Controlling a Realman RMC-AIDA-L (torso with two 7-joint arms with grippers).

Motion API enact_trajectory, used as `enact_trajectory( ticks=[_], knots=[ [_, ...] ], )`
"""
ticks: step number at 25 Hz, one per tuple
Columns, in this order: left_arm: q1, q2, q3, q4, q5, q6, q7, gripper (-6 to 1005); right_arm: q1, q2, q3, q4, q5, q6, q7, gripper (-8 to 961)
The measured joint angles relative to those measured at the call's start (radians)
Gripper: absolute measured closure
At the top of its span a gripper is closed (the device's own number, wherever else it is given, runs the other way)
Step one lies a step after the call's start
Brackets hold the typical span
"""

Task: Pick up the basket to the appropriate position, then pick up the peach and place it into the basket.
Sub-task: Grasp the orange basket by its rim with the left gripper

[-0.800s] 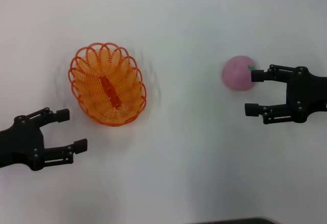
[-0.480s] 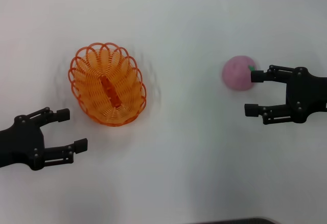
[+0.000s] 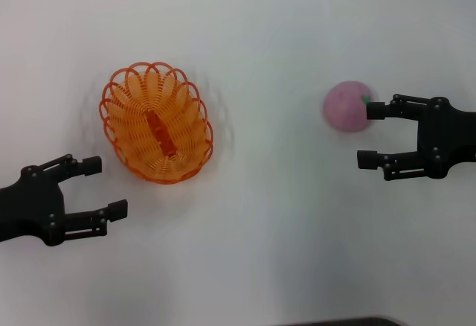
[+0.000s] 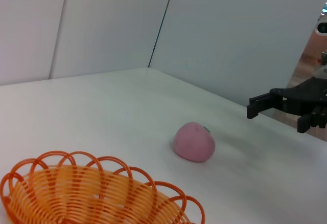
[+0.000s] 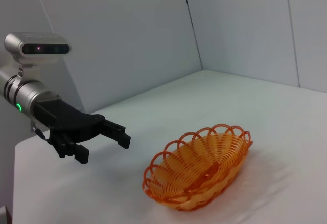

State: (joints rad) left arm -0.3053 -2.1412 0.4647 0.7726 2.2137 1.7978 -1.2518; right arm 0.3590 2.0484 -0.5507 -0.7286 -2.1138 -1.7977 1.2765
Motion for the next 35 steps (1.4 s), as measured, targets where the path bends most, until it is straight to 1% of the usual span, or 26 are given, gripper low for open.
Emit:
enact_trajectory(
  ticks=[6, 12, 19, 20, 22, 30, 35],
  knots=[
    [-0.007, 0.001, -0.005, 0.011, -0.007, 0.000, -0.003, 71, 0.000, 0.001, 0.001, 0.000, 0.000, 0.002, 0.000, -3],
    [-0.035, 0.001, -0.017, 0.011, -0.029, -0.016, -0.003, 73, 0.000, 0.004, 0.005, 0.000, 0.000, 0.004, -0.003, -3],
    [-0.091, -0.013, -0.035, 0.008, -0.071, -0.078, -0.003, 74, 0.000, 0.006, 0.007, 0.000, 0.000, 0.006, -0.004, -3],
    [-0.108, -0.018, -0.040, 0.004, -0.095, -0.103, -0.003, 74, 0.000, 0.006, 0.007, 0.000, 0.000, 0.006, -0.004, -2],
    [-0.115, -0.019, -0.042, -0.001, -0.115, -0.119, -0.002, 75, 0.000, 0.007, 0.008, 0.000, 0.001, 0.007, -0.005, -2],
    [-0.146, -0.020, -0.038, -0.097, -0.382, -0.249, 0.011, 77, 0.007, 0.012, 0.008, 0.004, 0.006, 0.009, -0.006, -2],
    [-0.187, -0.022, -0.035, -0.166, -0.454, -0.334, 0.048, 78, 0.014, 0.013, 0.008, 0.006, 0.006, 0.011, -0.006, -2]
  ],
)
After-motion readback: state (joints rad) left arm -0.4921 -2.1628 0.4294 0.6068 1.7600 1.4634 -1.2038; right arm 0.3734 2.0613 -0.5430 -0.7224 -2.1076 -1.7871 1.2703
